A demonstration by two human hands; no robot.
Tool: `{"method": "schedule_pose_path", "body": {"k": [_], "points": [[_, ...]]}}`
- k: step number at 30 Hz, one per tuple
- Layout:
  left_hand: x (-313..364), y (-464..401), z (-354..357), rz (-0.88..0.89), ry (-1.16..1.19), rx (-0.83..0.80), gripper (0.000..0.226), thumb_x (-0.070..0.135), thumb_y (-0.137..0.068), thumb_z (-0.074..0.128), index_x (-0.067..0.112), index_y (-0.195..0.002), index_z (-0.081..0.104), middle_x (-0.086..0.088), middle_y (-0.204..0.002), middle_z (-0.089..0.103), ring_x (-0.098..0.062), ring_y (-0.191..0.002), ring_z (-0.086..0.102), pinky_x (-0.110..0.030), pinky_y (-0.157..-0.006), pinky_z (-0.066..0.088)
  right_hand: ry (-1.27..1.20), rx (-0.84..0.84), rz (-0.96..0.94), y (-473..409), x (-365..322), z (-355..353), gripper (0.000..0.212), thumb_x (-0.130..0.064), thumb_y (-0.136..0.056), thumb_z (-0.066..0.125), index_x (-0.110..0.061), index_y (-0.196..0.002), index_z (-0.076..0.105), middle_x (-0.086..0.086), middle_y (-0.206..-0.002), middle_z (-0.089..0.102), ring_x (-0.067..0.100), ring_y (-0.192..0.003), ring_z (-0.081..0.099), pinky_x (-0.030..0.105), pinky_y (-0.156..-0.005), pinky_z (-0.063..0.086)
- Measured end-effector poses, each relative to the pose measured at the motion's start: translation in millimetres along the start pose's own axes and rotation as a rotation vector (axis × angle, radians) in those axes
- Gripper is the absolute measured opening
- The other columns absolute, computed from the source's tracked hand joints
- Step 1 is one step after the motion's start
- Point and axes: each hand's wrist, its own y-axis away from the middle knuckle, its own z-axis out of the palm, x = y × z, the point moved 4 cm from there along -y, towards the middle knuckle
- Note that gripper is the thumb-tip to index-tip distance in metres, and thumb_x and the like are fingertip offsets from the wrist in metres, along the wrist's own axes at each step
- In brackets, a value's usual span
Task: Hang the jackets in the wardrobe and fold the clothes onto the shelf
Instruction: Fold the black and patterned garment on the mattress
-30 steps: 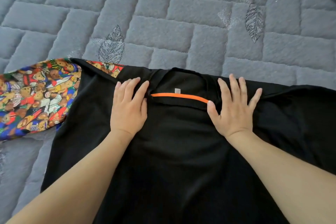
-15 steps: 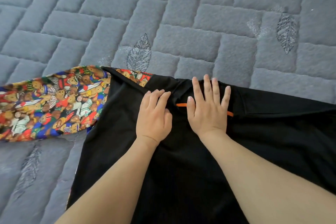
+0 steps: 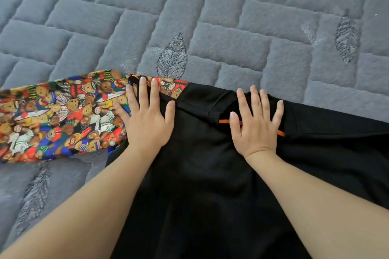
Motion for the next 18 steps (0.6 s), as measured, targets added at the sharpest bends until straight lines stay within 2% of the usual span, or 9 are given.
{"method": "schedule_pose_path", "body": {"k": [4, 7, 9, 11, 14, 16, 18], "points": [[0, 0, 8, -0.002, -0.015, 0.024, 0.069, 0.06, -0.098, 0.021, 0.028, -0.158, 0.008, 0.001, -0.167, 0.002, -0.029, -0.152, -0.007, -0.068, -0.116, -0.002, 0.001, 0.017, -0.029, 1, 0, -8, 0.063, -0.052, -0.099, 0.018, -0.024, -0.155, 0.024, 0.011, -0.161, 0.021, 0.03, -0.15, 0.015, 0.062, -0.118, 0.003], [-1, 1, 12, 0.016, -0.024, 0.046, 0.068, 0.057, -0.099, 0.022, 0.026, -0.158, 0.012, 0.0, -0.166, 0.005, -0.03, -0.153, -0.003, -0.067, -0.116, -0.001, -0.13, 0.058, -0.179, 11, -33, -14, 0.057, -0.038, -0.099, 0.028, -0.018, -0.152, 0.035, 0.01, -0.161, 0.022, 0.029, -0.15, 0.017, 0.06, -0.118, 0.008], [-1, 0, 12, 0.024, -0.012, 0.056, 0.065, 0.053, -0.1, 0.023, 0.025, -0.158, 0.013, 0.001, -0.166, 0.007, -0.03, -0.153, -0.002, -0.066, -0.116, 0.0, -0.185, 0.032, -0.094, 23, -67, -8, 0.058, -0.034, -0.096, 0.031, -0.016, -0.152, 0.034, 0.006, -0.162, 0.022, 0.026, -0.15, 0.014, 0.055, -0.12, 0.008], [-1, 0, 8, 0.02, 0.001, 0.046, 0.064, 0.048, -0.1, 0.024, 0.024, -0.158, 0.013, 0.002, -0.166, 0.007, -0.029, -0.153, -0.003, -0.065, -0.117, 0.0, -0.153, 0.005, 0.053, 37, -91, 0, 0.06, -0.035, -0.097, 0.029, -0.018, -0.155, 0.024, 0.003, -0.164, 0.015, 0.024, -0.151, 0.007, 0.052, -0.121, 0.004], [0, 0, 3, 0.009, 0.047, 0.002, 0.062, 0.042, -0.1, 0.025, 0.026, -0.159, 0.012, 0.004, -0.166, 0.006, -0.025, -0.153, -0.005, -0.061, -0.119, -0.003, -0.082, -0.003, 0.078, 41, -96, 8, 0.061, -0.034, -0.097, 0.028, -0.019, -0.156, 0.021, 0.003, -0.164, 0.011, 0.024, -0.152, 0.003, 0.053, -0.121, 0.002], [1, 1, -7, 0.034, 0.157, -0.032, 0.06, 0.036, -0.101, 0.03, 0.027, -0.158, 0.015, 0.006, -0.166, 0.006, -0.021, -0.153, -0.005, -0.055, -0.12, -0.006, -0.078, 0.004, 0.079, 39, -93, 11, 0.061, -0.033, -0.096, 0.028, -0.019, -0.155, 0.022, 0.003, -0.164, 0.011, 0.024, -0.152, 0.003, 0.053, -0.121, 0.003], [-7, 2, -23, 0.025, 0.395, -0.011, 0.057, 0.024, -0.099, 0.039, 0.024, -0.155, 0.029, 0.002, -0.164, 0.017, -0.021, -0.152, 0.004, -0.049, -0.122, 0.0, -0.085, 0.016, 0.089, 39, -95, 12, 0.061, -0.032, -0.095, 0.028, -0.02, -0.155, 0.024, 0.003, -0.164, 0.012, 0.024, -0.152, 0.003, 0.054, -0.121, 0.003]]}}
